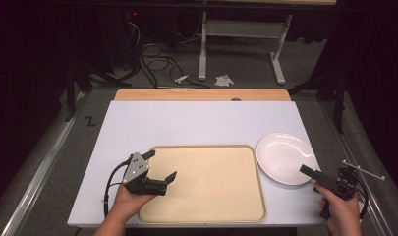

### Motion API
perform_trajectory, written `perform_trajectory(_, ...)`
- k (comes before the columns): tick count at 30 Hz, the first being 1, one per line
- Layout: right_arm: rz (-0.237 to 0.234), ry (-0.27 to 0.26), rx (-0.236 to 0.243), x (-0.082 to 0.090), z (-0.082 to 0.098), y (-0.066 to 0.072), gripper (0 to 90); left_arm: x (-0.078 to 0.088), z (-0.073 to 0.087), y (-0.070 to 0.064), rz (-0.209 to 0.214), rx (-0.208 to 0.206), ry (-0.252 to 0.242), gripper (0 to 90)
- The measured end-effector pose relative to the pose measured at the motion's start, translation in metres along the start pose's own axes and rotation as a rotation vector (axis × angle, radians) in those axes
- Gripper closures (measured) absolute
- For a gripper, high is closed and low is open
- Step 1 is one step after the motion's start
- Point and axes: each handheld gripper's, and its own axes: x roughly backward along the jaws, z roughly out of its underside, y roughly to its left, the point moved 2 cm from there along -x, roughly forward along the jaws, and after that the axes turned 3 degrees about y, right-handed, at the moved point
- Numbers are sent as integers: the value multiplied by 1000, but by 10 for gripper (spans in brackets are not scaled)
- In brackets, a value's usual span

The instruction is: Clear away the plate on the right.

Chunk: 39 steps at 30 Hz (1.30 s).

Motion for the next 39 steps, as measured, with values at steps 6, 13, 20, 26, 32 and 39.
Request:
perform_trajectory(6, -4, 7, -86, 1, 1, -7, 165, 0, 0, -1, 4, -3, 0, 23)
perform_trajectory(13, -58, 1, -199, 3, 1, -20, 167, -1, 0, -1, 8, -5, 2, 25)
perform_trajectory(20, -85, 6, -269, 2, 2, -25, 171, -1, 0, -2, 13, -10, 8, 29)
perform_trajectory(26, -103, 26, -311, 0, 3, -26, 177, -1, 1, -3, 17, -13, 9, 33)
perform_trajectory(32, -125, 40, -357, -5, 3, -27, 175, 0, 1, -3, 19, -20, 15, 34)
perform_trajectory(39, -129, 44, -384, -13, 0, -27, 169, 6, 4, -2, 8, -14, 15, 34)
